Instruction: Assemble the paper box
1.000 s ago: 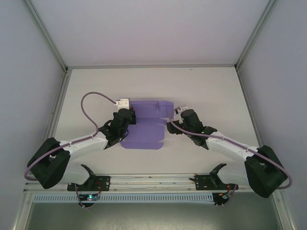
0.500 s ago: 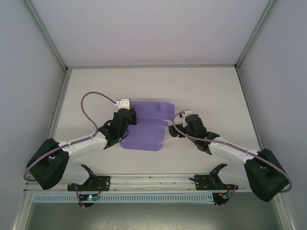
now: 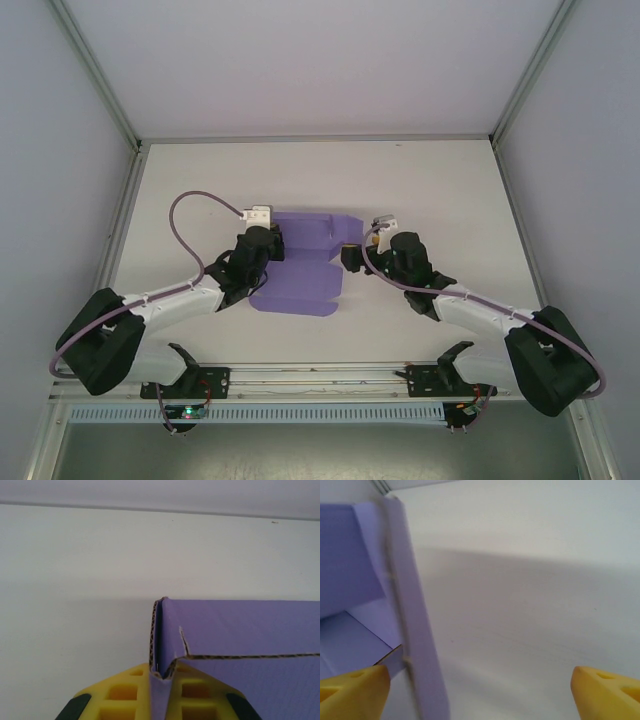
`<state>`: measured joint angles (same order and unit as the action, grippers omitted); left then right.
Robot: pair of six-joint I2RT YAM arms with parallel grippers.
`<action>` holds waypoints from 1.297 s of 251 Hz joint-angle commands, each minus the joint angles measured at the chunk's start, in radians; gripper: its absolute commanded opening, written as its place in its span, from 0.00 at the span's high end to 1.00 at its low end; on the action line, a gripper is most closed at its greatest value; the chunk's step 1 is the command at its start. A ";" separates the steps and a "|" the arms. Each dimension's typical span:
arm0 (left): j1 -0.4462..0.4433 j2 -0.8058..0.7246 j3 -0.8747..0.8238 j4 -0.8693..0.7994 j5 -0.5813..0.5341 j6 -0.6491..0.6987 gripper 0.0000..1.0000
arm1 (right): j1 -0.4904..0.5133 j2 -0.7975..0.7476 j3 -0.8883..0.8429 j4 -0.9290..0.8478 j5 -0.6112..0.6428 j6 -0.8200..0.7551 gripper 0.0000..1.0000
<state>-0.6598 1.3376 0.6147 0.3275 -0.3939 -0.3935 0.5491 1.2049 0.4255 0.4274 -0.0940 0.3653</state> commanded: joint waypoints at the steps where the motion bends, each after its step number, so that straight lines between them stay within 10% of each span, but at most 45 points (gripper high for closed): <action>1: -0.004 0.018 0.017 0.014 0.013 -0.016 1.00 | 0.023 0.040 0.028 0.090 -0.033 0.033 0.05; 150: -0.004 -0.035 0.003 0.005 0.000 -0.049 1.00 | 0.226 0.245 0.206 -0.026 0.424 -0.100 0.02; 214: -0.004 -0.036 -0.003 -0.017 -0.058 -0.027 1.00 | 0.236 -0.014 0.168 -0.155 0.407 -0.141 0.01; 281: 0.000 -0.068 -0.027 -0.006 -0.047 -0.012 1.00 | 0.024 -0.428 0.068 -0.345 0.282 -0.101 0.02; 325: 0.000 -0.078 -0.035 0.011 -0.021 -0.008 1.00 | -0.183 -0.414 0.064 -0.375 0.064 -0.057 0.02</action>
<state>-0.6598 1.2850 0.5911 0.3058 -0.4183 -0.4049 0.4625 0.7452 0.5091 0.1177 0.1658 0.2657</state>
